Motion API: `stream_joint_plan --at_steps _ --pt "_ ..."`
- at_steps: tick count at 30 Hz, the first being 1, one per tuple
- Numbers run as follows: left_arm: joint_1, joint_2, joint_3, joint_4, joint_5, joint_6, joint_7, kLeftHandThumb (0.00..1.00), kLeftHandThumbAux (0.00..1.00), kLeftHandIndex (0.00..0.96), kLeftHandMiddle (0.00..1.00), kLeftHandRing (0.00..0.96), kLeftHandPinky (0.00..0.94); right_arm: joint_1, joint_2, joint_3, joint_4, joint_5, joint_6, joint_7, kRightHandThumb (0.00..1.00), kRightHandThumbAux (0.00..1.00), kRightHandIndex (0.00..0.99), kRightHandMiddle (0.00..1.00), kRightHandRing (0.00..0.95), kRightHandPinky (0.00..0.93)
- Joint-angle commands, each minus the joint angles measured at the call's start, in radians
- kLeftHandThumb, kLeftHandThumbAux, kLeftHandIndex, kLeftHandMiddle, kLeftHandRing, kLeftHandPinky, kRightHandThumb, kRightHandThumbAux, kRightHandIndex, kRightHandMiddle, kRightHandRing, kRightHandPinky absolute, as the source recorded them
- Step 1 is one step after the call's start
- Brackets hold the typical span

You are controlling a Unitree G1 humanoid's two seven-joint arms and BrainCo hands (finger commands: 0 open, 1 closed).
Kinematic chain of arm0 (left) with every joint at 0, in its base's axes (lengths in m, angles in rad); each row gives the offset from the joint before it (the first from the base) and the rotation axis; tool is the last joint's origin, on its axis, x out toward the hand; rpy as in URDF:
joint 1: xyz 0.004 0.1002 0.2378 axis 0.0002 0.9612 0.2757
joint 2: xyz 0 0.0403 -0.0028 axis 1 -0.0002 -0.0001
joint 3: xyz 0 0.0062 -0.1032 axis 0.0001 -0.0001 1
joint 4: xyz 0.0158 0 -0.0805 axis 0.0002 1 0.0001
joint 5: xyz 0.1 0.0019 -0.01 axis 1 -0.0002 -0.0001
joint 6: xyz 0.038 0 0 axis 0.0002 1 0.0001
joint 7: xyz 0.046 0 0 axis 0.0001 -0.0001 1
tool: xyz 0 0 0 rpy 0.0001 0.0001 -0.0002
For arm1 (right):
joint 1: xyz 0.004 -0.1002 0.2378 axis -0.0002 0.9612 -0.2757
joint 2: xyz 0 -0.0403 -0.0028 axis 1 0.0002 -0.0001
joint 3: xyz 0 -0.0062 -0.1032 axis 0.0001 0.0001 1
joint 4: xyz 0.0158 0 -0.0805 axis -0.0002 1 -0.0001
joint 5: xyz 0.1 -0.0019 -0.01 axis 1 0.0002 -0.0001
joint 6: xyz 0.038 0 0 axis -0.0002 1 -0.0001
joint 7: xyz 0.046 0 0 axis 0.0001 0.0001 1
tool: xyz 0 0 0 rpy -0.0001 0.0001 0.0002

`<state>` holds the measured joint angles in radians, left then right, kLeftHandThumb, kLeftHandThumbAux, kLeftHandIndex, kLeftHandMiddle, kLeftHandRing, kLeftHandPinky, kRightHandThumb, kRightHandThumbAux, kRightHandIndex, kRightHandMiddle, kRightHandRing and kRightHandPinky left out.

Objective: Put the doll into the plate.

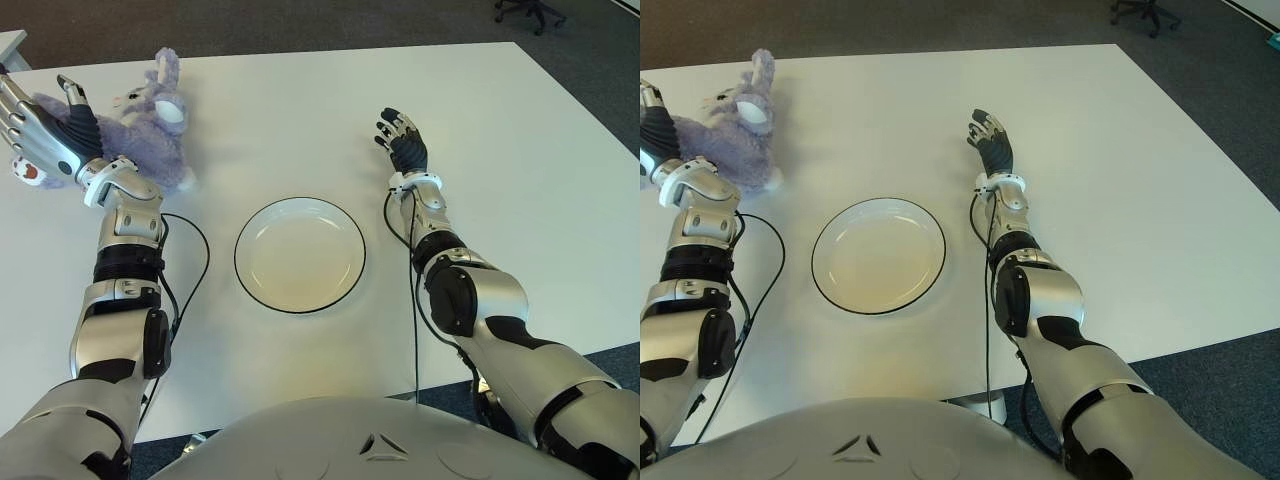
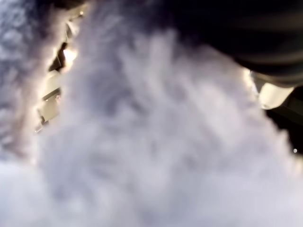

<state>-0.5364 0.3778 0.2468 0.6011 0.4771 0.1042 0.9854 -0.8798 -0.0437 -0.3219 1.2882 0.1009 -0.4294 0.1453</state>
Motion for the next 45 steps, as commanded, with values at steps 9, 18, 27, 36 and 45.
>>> stream_joint_plan --at_steps 9,18,27,36,45 --pt "-0.008 0.022 -0.019 0.049 -0.028 0.004 -0.027 0.441 0.341 0.121 0.191 0.181 0.229 0.054 0.014 -0.005 0.031 0.011 0.031 -0.006 0.705 0.765 0.182 0.143 0.122 0.151" --pt "-0.014 0.026 -0.016 0.061 -0.051 0.023 -0.031 0.372 0.326 0.221 0.257 0.235 0.260 0.052 0.017 -0.013 0.031 0.018 0.038 0.003 0.730 0.773 0.186 0.141 0.122 0.157" --pt "-0.017 0.028 -0.017 0.060 -0.056 0.060 -0.030 0.391 0.330 0.294 0.317 0.286 0.285 0.049 0.018 -0.024 0.031 0.032 0.049 0.013 0.760 0.779 0.179 0.141 0.124 0.161" --pt "-0.019 0.025 -0.014 0.053 -0.064 0.092 -0.038 0.411 0.330 0.320 0.337 0.282 0.270 0.052 0.018 -0.020 0.030 0.030 0.041 0.027 0.737 0.784 0.188 0.136 0.118 0.155" --pt "-0.013 0.019 -0.007 0.027 -0.083 0.118 -0.059 0.360 0.321 0.352 0.355 0.314 0.294 0.055 0.014 -0.002 0.024 0.013 0.028 0.018 0.713 0.765 0.169 0.132 0.113 0.153"
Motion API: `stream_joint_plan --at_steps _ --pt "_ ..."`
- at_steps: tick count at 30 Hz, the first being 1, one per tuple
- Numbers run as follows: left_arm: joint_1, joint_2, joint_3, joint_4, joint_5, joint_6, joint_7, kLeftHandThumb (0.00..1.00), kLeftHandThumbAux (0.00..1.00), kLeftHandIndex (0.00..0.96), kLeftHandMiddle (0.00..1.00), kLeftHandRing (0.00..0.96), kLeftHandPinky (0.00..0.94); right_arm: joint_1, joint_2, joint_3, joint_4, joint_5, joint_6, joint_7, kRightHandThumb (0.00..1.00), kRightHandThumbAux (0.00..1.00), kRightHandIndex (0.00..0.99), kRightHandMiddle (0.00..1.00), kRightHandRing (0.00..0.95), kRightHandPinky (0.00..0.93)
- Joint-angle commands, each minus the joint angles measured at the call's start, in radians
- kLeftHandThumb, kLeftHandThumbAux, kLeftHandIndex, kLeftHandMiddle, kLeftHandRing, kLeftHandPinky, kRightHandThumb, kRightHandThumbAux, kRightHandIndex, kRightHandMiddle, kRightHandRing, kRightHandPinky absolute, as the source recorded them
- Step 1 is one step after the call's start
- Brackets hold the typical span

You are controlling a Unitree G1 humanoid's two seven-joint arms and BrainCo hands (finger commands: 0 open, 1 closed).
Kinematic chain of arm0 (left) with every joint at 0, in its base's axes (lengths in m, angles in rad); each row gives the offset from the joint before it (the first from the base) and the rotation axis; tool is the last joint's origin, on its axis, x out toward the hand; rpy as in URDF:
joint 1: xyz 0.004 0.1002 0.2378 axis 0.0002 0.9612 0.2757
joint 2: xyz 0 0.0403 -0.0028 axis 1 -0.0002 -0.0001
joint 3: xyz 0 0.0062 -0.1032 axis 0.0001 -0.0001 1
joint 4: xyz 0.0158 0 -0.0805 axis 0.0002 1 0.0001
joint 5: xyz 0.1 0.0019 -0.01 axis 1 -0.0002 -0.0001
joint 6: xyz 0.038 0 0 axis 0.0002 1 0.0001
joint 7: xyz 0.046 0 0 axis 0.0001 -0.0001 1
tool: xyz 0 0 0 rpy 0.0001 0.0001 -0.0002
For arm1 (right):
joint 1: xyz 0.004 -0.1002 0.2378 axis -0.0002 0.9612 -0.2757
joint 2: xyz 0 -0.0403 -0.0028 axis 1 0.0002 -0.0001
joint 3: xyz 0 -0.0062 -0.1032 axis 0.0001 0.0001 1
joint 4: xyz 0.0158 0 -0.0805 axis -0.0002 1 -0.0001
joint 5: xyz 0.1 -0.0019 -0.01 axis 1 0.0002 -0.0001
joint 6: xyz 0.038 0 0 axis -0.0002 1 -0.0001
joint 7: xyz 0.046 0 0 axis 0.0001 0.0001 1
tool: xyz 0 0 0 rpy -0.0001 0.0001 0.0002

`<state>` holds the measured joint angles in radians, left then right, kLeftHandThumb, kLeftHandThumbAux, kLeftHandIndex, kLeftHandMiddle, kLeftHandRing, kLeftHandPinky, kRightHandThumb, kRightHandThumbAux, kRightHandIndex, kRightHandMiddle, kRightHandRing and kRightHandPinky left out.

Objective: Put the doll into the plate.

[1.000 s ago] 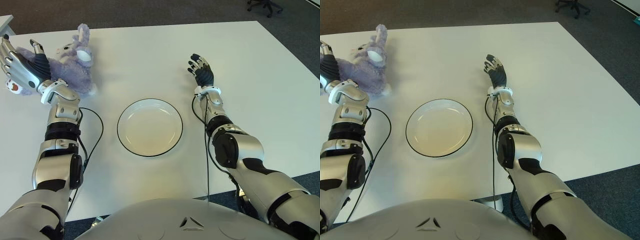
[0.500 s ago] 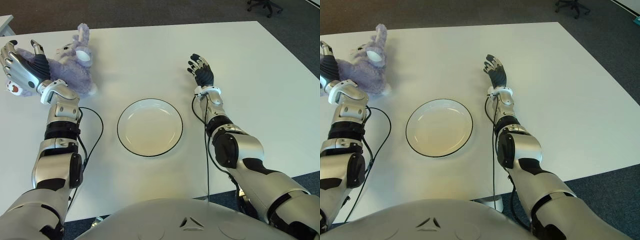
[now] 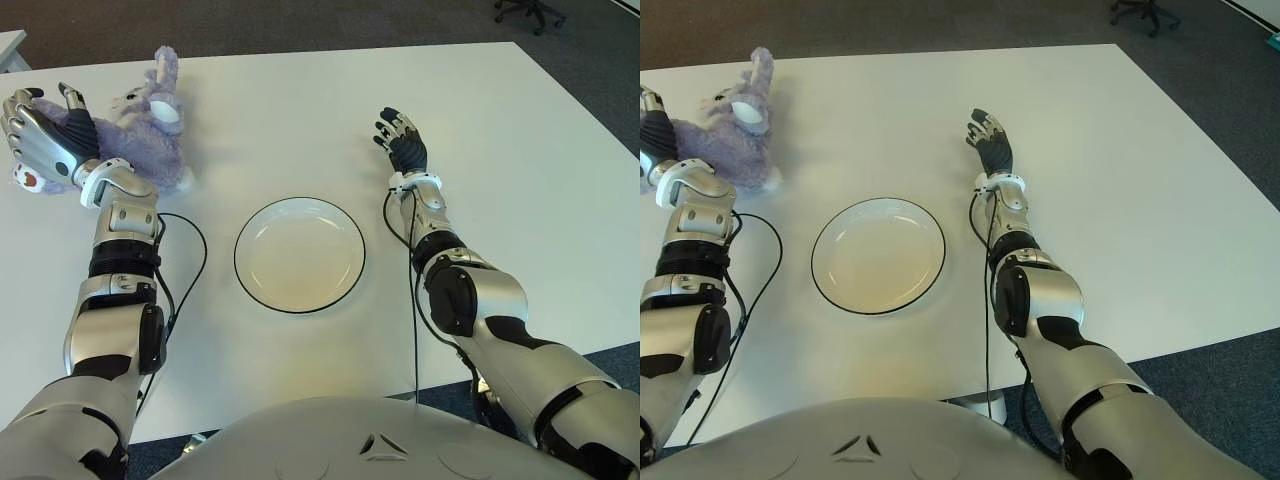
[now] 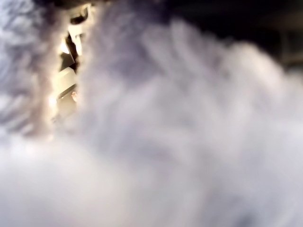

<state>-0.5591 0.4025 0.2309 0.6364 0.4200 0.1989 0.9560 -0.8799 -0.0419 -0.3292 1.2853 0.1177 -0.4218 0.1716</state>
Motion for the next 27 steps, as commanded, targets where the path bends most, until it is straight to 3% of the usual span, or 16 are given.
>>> stream_joint_plan --at_steps 1,2,4,7,11,27 --pt "0.011 -0.006 0.008 -0.011 -0.028 0.025 -0.031 0.357 0.320 0.355 0.356 0.314 0.294 0.055 0.013 0.006 0.026 -0.003 0.018 -0.008 0.713 0.765 0.168 0.132 0.113 0.153" --pt "0.014 -0.006 0.008 -0.014 -0.030 0.027 -0.034 0.354 0.320 0.357 0.356 0.315 0.293 0.056 0.014 0.004 0.023 0.000 0.012 -0.008 0.713 0.766 0.168 0.132 0.113 0.153" --pt "0.018 -0.006 0.010 -0.020 -0.036 0.029 -0.043 0.355 0.316 0.460 0.380 0.326 0.315 0.056 0.018 0.000 0.025 0.004 0.005 -0.012 0.711 0.759 0.170 0.134 0.115 0.154" --pt "0.023 -0.006 0.015 -0.027 -0.050 0.031 -0.062 0.378 0.309 0.541 0.407 0.348 0.343 0.051 0.022 0.000 0.034 0.001 0.012 -0.024 0.696 0.748 0.174 0.133 0.113 0.148" --pt "0.027 -0.005 0.020 -0.032 -0.057 0.038 -0.078 0.402 0.300 0.600 0.441 0.369 0.352 0.051 0.018 0.010 0.035 -0.010 0.019 -0.029 0.690 0.739 0.172 0.131 0.112 0.149" --pt "0.024 -0.010 0.035 -0.054 -0.070 0.124 -0.130 0.388 0.308 0.653 0.445 0.348 0.262 0.060 0.013 0.003 0.028 0.002 0.005 0.002 0.677 0.704 0.184 0.145 0.118 0.157"
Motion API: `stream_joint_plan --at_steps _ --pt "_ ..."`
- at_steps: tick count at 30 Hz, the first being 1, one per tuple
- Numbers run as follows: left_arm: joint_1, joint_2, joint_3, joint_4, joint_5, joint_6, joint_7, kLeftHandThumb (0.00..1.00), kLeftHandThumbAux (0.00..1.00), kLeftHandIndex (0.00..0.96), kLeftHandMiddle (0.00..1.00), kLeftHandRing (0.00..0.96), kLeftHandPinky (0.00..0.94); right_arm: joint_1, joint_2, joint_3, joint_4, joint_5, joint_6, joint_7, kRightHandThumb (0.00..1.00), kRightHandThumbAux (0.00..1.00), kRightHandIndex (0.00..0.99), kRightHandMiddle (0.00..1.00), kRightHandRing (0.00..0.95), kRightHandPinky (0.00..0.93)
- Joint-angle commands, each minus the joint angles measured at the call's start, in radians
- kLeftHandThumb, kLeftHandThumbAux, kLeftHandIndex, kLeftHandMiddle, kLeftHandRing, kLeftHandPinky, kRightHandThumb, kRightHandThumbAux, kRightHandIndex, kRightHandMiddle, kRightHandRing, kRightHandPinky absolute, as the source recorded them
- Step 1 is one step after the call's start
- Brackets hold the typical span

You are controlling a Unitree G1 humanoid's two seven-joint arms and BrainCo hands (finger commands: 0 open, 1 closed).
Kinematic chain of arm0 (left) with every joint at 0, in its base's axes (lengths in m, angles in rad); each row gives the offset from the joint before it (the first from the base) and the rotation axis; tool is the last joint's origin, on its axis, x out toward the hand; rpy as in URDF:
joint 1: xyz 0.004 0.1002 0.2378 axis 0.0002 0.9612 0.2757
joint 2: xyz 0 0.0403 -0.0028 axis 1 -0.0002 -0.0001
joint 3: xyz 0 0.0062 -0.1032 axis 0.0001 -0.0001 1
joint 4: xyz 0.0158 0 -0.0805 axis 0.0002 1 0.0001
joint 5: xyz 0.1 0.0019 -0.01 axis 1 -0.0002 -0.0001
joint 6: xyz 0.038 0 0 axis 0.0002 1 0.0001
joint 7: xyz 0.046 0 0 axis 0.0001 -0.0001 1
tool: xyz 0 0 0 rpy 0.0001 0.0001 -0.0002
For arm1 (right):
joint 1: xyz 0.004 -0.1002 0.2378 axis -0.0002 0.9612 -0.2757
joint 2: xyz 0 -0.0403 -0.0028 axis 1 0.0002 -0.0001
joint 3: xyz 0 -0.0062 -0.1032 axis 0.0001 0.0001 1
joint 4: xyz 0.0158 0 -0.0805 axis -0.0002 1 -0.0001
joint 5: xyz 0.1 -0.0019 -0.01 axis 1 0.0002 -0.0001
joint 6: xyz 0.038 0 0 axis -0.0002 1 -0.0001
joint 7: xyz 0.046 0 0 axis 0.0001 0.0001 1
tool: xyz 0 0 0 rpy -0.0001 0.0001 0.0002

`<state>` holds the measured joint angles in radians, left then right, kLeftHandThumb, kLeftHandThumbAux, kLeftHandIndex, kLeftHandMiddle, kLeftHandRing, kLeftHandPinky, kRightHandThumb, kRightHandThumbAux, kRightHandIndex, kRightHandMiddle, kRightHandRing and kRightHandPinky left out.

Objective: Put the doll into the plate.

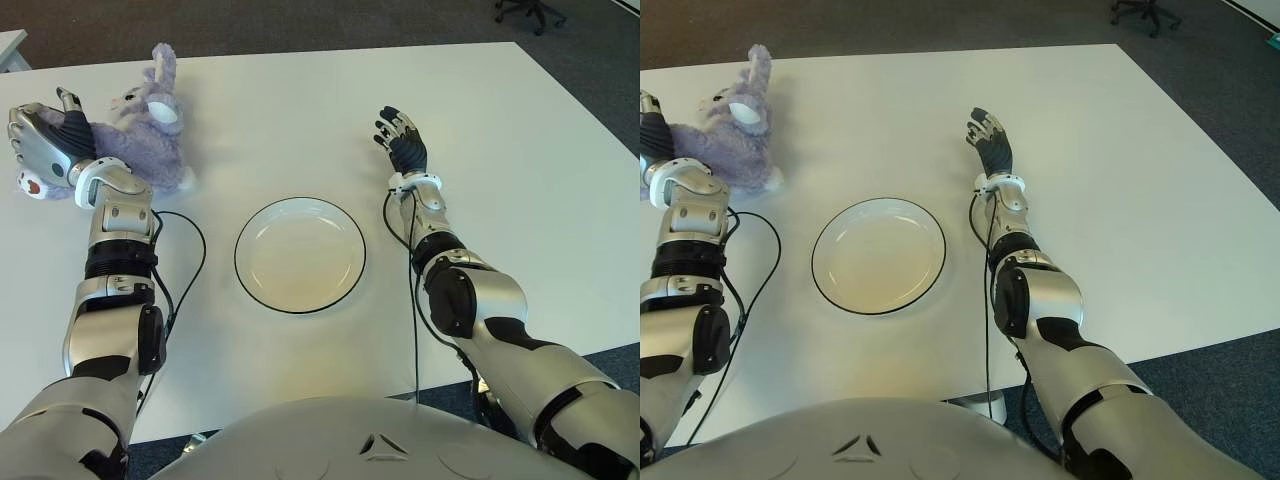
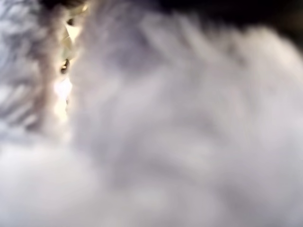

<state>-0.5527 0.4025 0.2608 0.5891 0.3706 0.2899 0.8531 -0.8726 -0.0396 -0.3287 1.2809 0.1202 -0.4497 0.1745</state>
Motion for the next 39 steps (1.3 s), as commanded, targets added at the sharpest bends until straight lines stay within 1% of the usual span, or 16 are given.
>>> stream_joint_plan --at_steps 1,5,10,16,20,24,26,28,29,30,31,32,34,36,38,39 --pt "0.018 -0.010 0.006 -0.009 -0.021 0.036 -0.028 0.387 0.310 0.654 0.448 0.352 0.267 0.057 0.012 0.005 0.029 -0.001 0.029 0.001 0.677 0.709 0.183 0.145 0.119 0.158" --pt "0.027 -0.021 0.010 -0.036 -0.025 0.043 -0.031 0.374 0.327 0.663 0.477 0.380 0.258 0.061 0.019 0.002 0.023 0.006 0.020 0.007 0.686 0.720 0.182 0.145 0.121 0.160" --pt "0.037 -0.028 0.012 -0.060 -0.028 0.041 -0.032 0.366 0.341 0.654 0.490 0.387 0.246 0.055 0.023 -0.003 0.026 0.009 0.018 0.007 0.687 0.716 0.189 0.148 0.124 0.151" --pt "0.038 -0.036 0.018 -0.076 -0.033 0.049 -0.033 0.357 0.355 0.642 0.479 0.369 0.196 0.050 0.021 -0.002 0.029 0.006 0.031 -0.002 0.694 0.710 0.193 0.150 0.122 0.156" --pt "0.038 -0.043 0.026 -0.088 -0.040 0.056 -0.039 0.356 0.386 0.639 0.467 0.350 0.133 0.049 0.021 -0.007 0.025 0.014 0.039 -0.001 0.709 0.718 0.193 0.150 0.122 0.155" --pt "0.038 -0.045 0.028 -0.093 -0.040 0.059 -0.041 0.352 0.399 0.634 0.462 0.343 0.121 0.047 0.021 -0.016 0.024 0.023 0.038 0.009 0.716 0.716 0.196 0.149 0.122 0.151" --pt "0.036 -0.045 0.027 -0.094 -0.035 0.062 -0.037 0.365 0.432 0.618 0.432 0.305 0.082 0.041 0.017 -0.016 0.030 0.021 0.047 0.005 0.713 0.711 0.208 0.148 0.118 0.150" --pt "0.033 -0.047 0.026 -0.096 -0.029 0.066 -0.029 0.369 0.438 0.616 0.426 0.297 0.073 0.040 0.018 -0.011 0.033 0.014 0.051 -0.002 0.711 0.711 0.211 0.147 0.118 0.150" --pt "0.031 -0.048 0.024 -0.095 -0.024 0.065 -0.020 0.421 0.484 0.605 0.428 0.274 0.049 0.040 0.020 -0.007 0.034 0.008 0.053 -0.006 0.706 0.708 0.211 0.149 0.119 0.151" --pt "0.030 -0.049 0.023 -0.094 -0.021 0.065 -0.013 0.469 0.518 0.605 0.466 0.268 0.051 0.040 0.021 -0.004 0.035 0.004 0.054 -0.010 0.699 0.706 0.207 0.150 0.120 0.152" --pt "0.028 -0.049 0.021 -0.090 -0.015 0.061 -0.005 0.477 0.524 0.605 0.472 0.267 0.051 0.041 0.021 0.000 0.033 0.001 0.052 -0.010 0.697 0.706 0.207 0.150 0.120 0.152" --pt "0.026 -0.049 0.019 -0.087 -0.012 0.058 0.000 0.515 0.551 0.628 0.558 0.273 0.084 0.043 0.021 0.002 0.032 -0.001 0.050 -0.009 0.692 0.705 0.198 0.150 0.121 0.155" --pt "0.025 -0.048 0.016 -0.080 -0.008 0.049 0.006 0.527 0.558 0.635 0.583 0.275 0.094 0.047 0.020 0.003 0.027 0.000 0.043 -0.005 0.688 0.705 0.196 0.150 0.121 0.156" --pt "0.024 -0.044 0.013 -0.065 -0.009 0.029 0.011 0.553 0.594 0.657 0.637 0.352 0.129 0.050 0.016 0.003 0.022 0.002 0.036 -0.001 0.684 0.697 0.186 0.152 0.125 0.159" --pt "0.021 -0.040 0.012 -0.051 -0.011 0.011 0.013 0.558 0.599 0.659 0.644 0.366 0.131 0.050 0.015 0.004 0.022 0.002 0.036 -0.004 0.683 0.697 0.184 0.153 0.125 0.161" --pt "0.021 -0.038 0.011 -0.043 -0.013 -0.006 0.015 0.565 0.613 0.665 0.672 0.465 0.121 0.048 0.015 0.003 0.023 0.002 0.037 -0.011 0.685 0.699 0.183 0.152 0.125 0.163"
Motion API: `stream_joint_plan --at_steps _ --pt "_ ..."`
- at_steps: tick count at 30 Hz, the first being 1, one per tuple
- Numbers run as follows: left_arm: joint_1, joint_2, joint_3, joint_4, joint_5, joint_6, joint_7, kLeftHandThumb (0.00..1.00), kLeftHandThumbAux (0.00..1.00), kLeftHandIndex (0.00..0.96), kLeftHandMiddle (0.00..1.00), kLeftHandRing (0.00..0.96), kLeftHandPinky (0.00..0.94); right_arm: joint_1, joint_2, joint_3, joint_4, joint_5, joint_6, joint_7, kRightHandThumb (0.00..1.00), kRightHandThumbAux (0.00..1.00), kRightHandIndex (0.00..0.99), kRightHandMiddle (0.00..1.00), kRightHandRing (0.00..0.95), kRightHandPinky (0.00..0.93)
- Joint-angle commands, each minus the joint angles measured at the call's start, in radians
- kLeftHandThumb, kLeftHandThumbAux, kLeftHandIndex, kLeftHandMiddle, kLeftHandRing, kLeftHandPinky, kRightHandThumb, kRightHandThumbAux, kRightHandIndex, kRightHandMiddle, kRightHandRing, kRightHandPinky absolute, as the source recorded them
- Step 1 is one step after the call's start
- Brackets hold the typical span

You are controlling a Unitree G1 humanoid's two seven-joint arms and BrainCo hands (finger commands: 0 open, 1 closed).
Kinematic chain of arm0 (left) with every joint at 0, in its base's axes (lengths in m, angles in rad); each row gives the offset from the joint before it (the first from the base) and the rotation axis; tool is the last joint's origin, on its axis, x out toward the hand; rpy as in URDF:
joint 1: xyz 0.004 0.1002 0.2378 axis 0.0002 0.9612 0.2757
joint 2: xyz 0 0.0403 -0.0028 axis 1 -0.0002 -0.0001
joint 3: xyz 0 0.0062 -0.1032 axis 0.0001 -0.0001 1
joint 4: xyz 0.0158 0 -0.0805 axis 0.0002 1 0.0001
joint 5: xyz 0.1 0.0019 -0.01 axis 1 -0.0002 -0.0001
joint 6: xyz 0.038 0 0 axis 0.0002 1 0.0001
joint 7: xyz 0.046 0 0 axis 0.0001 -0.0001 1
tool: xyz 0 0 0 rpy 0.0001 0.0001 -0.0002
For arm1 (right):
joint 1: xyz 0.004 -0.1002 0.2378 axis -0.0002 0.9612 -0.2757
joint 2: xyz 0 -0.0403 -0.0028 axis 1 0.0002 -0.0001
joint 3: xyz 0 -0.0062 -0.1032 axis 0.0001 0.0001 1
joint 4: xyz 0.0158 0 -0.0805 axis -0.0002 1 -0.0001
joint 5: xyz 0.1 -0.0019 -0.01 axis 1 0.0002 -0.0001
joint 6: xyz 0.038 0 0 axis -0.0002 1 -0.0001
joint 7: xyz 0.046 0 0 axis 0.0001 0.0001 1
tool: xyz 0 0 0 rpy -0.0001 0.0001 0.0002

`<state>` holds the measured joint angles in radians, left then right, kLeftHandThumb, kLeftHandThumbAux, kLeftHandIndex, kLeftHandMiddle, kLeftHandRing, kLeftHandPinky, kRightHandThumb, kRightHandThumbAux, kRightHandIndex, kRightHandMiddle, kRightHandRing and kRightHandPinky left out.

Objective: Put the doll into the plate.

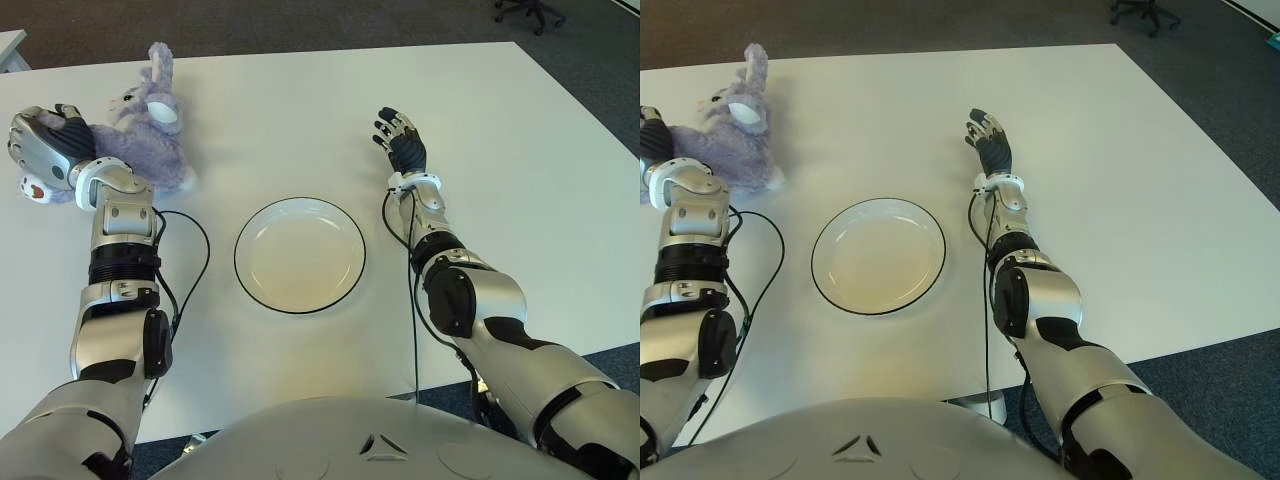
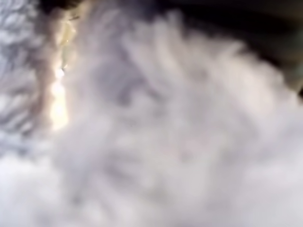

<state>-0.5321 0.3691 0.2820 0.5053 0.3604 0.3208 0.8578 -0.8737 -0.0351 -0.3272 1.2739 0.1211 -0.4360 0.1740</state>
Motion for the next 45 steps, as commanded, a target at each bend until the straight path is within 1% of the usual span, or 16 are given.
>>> stream_joint_plan --at_steps 1,4,8,9,10,11,12,13,16,17,18,20,21,31,39,45 --pt "0.000 -0.004 -0.010 0.047 -0.003 -0.050 0.013 0.582 0.625 0.672 0.703 0.574 0.076 0.048 0.011 0.001 0.031 0.001 0.025 -0.015 0.687 0.699 0.181 0.151 0.124 0.156" --pt "-0.002 0.000 -0.012 0.063 -0.004 -0.074 0.016 0.591 0.631 0.679 0.723 0.624 0.068 0.045 0.013 0.002 0.034 0.000 0.031 -0.021 0.686 0.702 0.180 0.150 0.123 0.153" --pt "-0.013 0.004 -0.013 0.084 -0.008 -0.080 0.010 0.588 0.628 0.701 0.763 0.703 0.154 0.043 0.021 0.004 0.037 -0.002 0.031 -0.030 0.690 0.699 0.180 0.147 0.120 0.150" --pt "-0.014 0.004 -0.013 0.086 -0.009 -0.080 0.008 0.584 0.628 0.714 0.761 0.729 0.222 0.043 0.020 0.005 0.037 -0.004 0.030 -0.031 0.690 0.698 0.179 0.147 0.119 0.151" --pt "-0.015 0.004 -0.013 0.086 -0.011 -0.079 0.004 0.582 0.628 0.717 0.761 0.734 0.233 0.044 0.019 0.007 0.037 -0.006 0.029 -0.032 0.690 0.698 0.179 0.147 0.119 0.151" --pt "-0.016 0.004 -0.013 0.086 -0.012 -0.078 0.002 0.580 0.629 0.723 0.753 0.750 0.307 0.044 0.019 0.008 0.037 -0.007 0.029 -0.033 0.688 0.697 0.178 0.147 0.119 0.152" --pt "-0.018 0.004 -0.013 0.087 -0.014 -0.076 -0.002 0.579 0.629 0.725 0.751 0.754 0.326 0.043 0.019 0.010 0.037 -0.009 0.030 -0.034 0.686 0.697 0.178 0.147 0.119 0.152" --pt "-0.020 0.004 -0.014 0.087 -0.016 -0.075 -0.004 0.579 0.633 0.732 0.696 0.779 0.476 0.042 0.019 0.012 0.038 -0.010 0.031 -0.035 0.681 0.694 0.177 0.148 0.121 0.153" --pt "-0.022 0.002 -0.014 0.084 -0.020 -0.071 -0.008 0.580 0.635 0.736 0.666 0.793 0.556 0.046 0.019 0.016 0.035 -0.011 0.030 -0.028 0.678 0.696 0.176 0.148 0.122 0.156" --pt "-0.023 0.002 -0.014 0.083 -0.021 -0.070 -0.009 0.584 0.636 0.741 0.664 0.810 0.636 0.048 0.019 0.018 0.033 -0.011 0.030 -0.025 0.678 0.703 0.176 0.150 0.125 0.161" --pt "-0.023 0.001 -0.015 0.080 -0.022 -0.068 -0.010 0.585 0.636 0.743 0.663 0.815 0.656 0.047 0.019 0.018 0.033 -0.010 0.031 -0.023 0.677 0.705 0.176 0.151 0.126 0.162" --pt "-0.023 -0.002 -0.015 0.074 -0.022 -0.064 -0.011 0.589 0.637 0.745 0.675 0.820 0.685 0.046 0.018 0.019 0.031 -0.008 0.031 -0.022 0.678 0.708 0.176 0.151 0.126 0.160" --pt "-0.024 -0.002 -0.015 0.074 -0.023 -0.062 -0.011 0.594 0.639 0.749 0.703 0.829 0.744 0.046 0.017 0.019 0.030 -0.008 0.031 -0.023 0.683 0.711 0.175 0.149 0.123 0.152" --pt "-0.032 -0.004 -0.023 0.071 -0.023 -0.059 -0.019 0.625 0.649 0.754 0.786 0.831 0.792 0.041 0.038 -0.008 0.042 0.019 0.017 -0.035 0.670 0.660 0.210 0.148 0.125 0.154" --pt "-0.030 -0.004 -0.040 0.060 -0.016 -0.083 -0.025 0.638 0.656 0.750 0.766 0.827 0.809 0.041 0.031 0.006 0.034 0.001 0.013 -0.030 0.674 0.688 0.200 0.149 0.123 0.162" --pt "-0.034 0.002 -0.047 0.061 -0.013 -0.091 -0.038 0.638 0.655 0.751 0.770 0.831 0.853 0.033 0.034 -0.010 0.041 0.016 0.021 -0.024 0.676 0.656 0.196 0.153 0.132 0.159"
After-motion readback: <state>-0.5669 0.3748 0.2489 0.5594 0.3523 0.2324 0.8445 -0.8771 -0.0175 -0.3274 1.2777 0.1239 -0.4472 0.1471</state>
